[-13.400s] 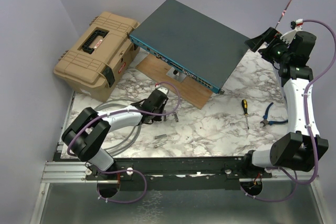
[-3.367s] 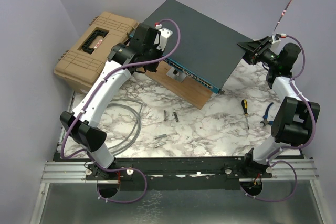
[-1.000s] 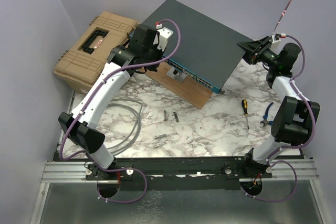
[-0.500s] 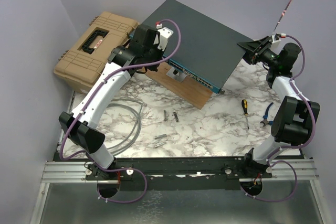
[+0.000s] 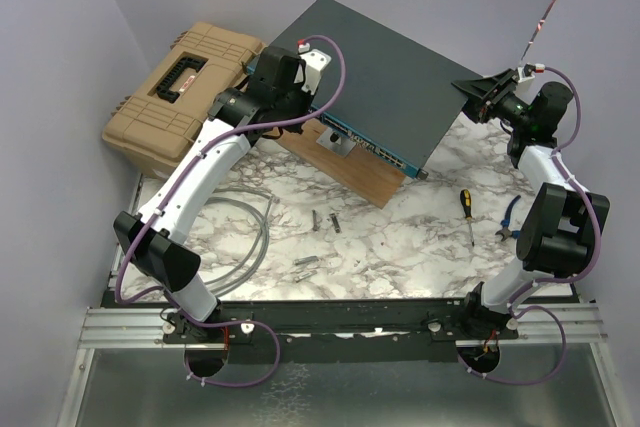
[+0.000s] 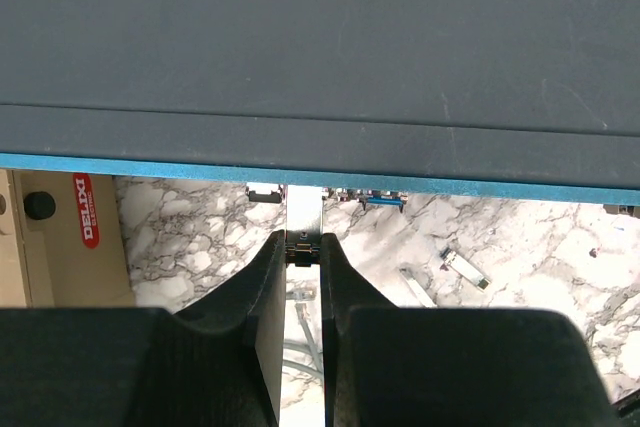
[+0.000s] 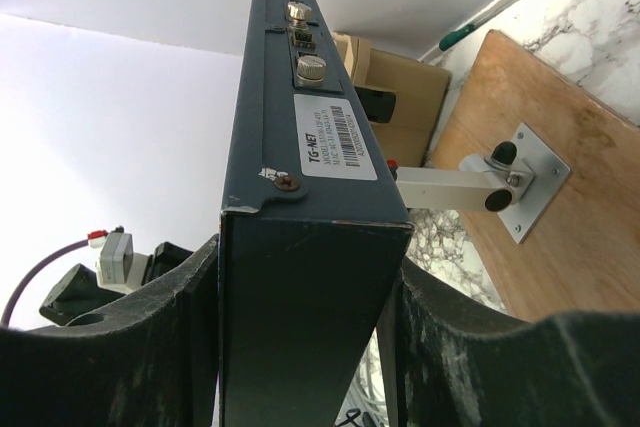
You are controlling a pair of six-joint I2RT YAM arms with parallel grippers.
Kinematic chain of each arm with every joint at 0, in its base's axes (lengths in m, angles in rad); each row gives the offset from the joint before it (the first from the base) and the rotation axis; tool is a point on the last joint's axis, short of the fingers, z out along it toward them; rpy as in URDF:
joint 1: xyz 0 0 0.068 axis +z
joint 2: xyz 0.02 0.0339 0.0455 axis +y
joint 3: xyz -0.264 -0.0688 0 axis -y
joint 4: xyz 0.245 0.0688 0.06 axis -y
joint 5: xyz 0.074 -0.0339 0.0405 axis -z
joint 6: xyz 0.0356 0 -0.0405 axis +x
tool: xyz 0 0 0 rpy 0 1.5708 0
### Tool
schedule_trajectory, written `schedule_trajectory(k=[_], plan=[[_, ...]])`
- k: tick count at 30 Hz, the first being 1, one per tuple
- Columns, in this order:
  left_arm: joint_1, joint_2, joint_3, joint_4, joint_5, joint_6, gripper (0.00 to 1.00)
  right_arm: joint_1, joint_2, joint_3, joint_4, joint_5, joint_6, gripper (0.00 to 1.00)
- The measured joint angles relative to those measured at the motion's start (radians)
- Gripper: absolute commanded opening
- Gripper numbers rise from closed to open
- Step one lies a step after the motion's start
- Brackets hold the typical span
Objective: Insert the plug into the switch port
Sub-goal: Insert the connector into the switch port.
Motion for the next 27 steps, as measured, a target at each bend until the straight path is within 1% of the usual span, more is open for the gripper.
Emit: schedule_trajectory(k=[3,6,9,13,18,22,25,27], plan=[[0.000,0.000,-0.006,0.011,-0.001,-0.006,0.01,0.000,0.001,0.000,0.001,0.000,0.003,0.32],[0.000,0.000,-0.026,0.056,-0.001,-0.014,0.03,0.000,0.001,0.000,0.002,0.000,0.003,0.32],[0.000,-0.003,-0.040,0.084,-0.001,-0.021,0.11,0.000,0.001,0.000,0.003,0.000,0.003,0.32],[0.000,-0.013,-0.057,0.100,-0.004,-0.031,0.27,0.000,0.001,0.000,0.003,-0.001,0.005,0.32],[-0.002,-0.038,-0.085,0.136,-0.011,-0.045,0.40,0.000,0.001,0.000,0.004,-0.002,0.005,0.32],[-0.004,-0.083,-0.113,0.187,-0.026,-0.053,0.44,0.000,0.001,0.000,0.004,-0.002,0.005,0.32],[-0.004,-0.122,-0.128,0.204,-0.037,-0.055,0.44,0.000,0.001,0.000,0.003,-0.002,0.005,0.32],[-0.005,-0.146,-0.140,0.208,-0.042,-0.056,0.42,0.000,0.001,0.000,0.003,-0.002,0.005,0.32]])
